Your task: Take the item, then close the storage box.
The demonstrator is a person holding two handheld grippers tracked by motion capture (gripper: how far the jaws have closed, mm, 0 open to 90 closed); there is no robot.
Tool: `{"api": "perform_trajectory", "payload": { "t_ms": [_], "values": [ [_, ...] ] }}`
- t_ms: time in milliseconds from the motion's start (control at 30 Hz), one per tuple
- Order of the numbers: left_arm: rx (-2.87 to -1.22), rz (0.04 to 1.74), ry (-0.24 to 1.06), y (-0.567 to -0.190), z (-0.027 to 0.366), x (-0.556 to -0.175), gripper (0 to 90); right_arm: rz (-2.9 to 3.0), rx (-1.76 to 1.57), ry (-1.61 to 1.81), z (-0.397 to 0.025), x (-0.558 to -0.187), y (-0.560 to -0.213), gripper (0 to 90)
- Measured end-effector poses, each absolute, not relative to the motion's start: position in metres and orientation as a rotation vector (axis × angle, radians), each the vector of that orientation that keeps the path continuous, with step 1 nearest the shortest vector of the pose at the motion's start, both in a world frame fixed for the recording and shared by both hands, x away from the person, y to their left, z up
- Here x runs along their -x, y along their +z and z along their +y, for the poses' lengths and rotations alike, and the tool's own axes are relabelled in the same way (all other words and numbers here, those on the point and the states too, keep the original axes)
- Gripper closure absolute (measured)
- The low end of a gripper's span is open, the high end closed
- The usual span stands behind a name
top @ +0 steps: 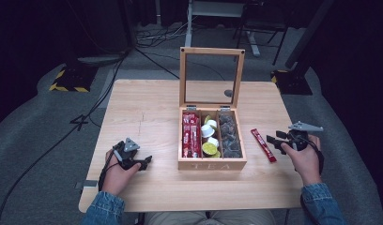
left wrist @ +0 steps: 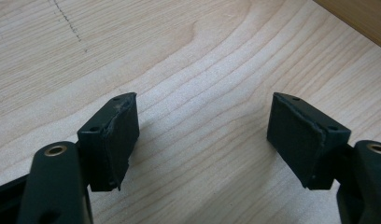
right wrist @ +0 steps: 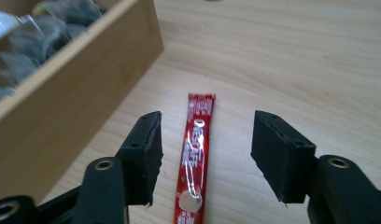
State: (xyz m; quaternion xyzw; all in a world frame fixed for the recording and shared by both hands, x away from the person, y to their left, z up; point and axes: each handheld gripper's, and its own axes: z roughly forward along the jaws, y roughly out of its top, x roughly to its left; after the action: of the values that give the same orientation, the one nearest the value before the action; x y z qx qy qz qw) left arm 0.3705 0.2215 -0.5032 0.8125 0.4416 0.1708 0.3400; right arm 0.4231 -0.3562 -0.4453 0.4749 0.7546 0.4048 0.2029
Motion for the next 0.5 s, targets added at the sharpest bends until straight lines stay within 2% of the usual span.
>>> {"api": "perform_trajectory", "payload": {
  "t_ms": [500],
  "values": [
    [-2.111,1.156,0.447,-0.503,0.221,-0.373,24.4,2.093,-1.16,1.237,-0.341,-0.422,-0.386,38.4]
  ]
}}
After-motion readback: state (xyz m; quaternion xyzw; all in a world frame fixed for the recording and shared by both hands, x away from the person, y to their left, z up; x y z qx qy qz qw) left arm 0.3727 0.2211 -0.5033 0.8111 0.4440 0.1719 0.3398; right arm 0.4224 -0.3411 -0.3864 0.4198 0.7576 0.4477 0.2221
